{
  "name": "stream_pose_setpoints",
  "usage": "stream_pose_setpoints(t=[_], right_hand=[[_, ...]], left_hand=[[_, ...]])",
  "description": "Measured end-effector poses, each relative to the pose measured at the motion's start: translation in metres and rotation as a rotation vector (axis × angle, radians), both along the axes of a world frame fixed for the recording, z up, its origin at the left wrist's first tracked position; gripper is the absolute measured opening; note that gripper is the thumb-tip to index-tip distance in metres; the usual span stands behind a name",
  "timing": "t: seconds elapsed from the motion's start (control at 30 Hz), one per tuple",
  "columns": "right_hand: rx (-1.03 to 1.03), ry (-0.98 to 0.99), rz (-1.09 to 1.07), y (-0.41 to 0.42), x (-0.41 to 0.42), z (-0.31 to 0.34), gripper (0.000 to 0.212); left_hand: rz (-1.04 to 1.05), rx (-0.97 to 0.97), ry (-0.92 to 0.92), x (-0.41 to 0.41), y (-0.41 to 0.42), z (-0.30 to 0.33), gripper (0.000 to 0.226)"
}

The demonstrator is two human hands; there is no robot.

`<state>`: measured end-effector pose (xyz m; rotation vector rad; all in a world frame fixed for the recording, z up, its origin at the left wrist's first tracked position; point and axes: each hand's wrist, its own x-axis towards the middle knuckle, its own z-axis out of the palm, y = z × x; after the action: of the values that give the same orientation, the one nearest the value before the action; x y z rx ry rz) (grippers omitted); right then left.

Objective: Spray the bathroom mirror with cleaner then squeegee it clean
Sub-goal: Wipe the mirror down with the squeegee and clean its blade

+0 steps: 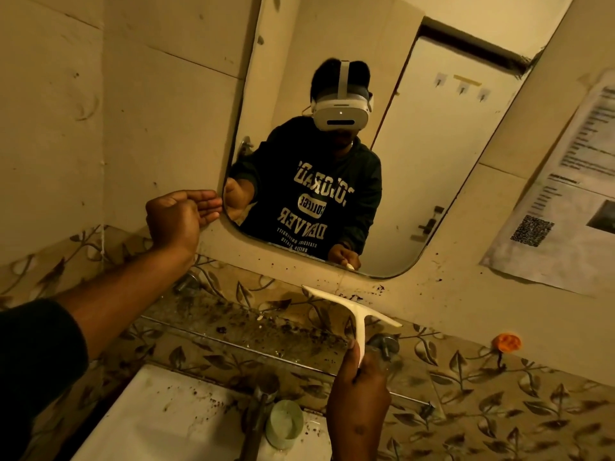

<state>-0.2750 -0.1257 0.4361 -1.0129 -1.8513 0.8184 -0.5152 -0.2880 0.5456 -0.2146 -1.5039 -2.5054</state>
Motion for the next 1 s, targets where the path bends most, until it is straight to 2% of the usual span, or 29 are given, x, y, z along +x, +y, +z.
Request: stream_pose_setpoints(t=[0.17,0.3,0.47,0.57,0.67,0.77,0.87,1.0], right_hand=[[-0.008,0.025,0.006,-0.002,0.008,0.008,0.041],[0.028,0.06,0.041,-0.003,0.019,0.024,0.044],[0.077,0.139,0.127,-0.008,0.037,0.049,0.042],[0.114,0.185,0.191,-0.011,0.048,0.064,0.037],[0.123,0.2,0.227,-0.014,0.059,0.078,0.038],[0.16,0.208,0.225,-0.012,0.071,0.087,0.041],[0.158,0.231,0.215,-0.005,0.086,0.09,0.04],[0.118,0.257,0.185,0.016,0.117,0.09,0.038]], left_hand=[[0.124,-0.007,-0.093,0.014,0.008,-0.009,0.028],[0.141,-0.005,-0.059,0.048,0.019,-0.018,0.021],[-0.029,-0.262,0.148,0.094,0.035,-0.016,0.012],[-0.137,-0.419,0.337,0.124,0.045,-0.009,0.02],[-0.16,-0.494,0.517,0.15,0.055,-0.006,0.029],[-0.079,-0.592,0.685,0.169,0.063,-0.005,0.04],[-0.003,-0.574,0.74,0.185,0.069,-0.005,0.045],[-0.02,-0.55,0.728,0.207,0.081,-0.009,0.043]])
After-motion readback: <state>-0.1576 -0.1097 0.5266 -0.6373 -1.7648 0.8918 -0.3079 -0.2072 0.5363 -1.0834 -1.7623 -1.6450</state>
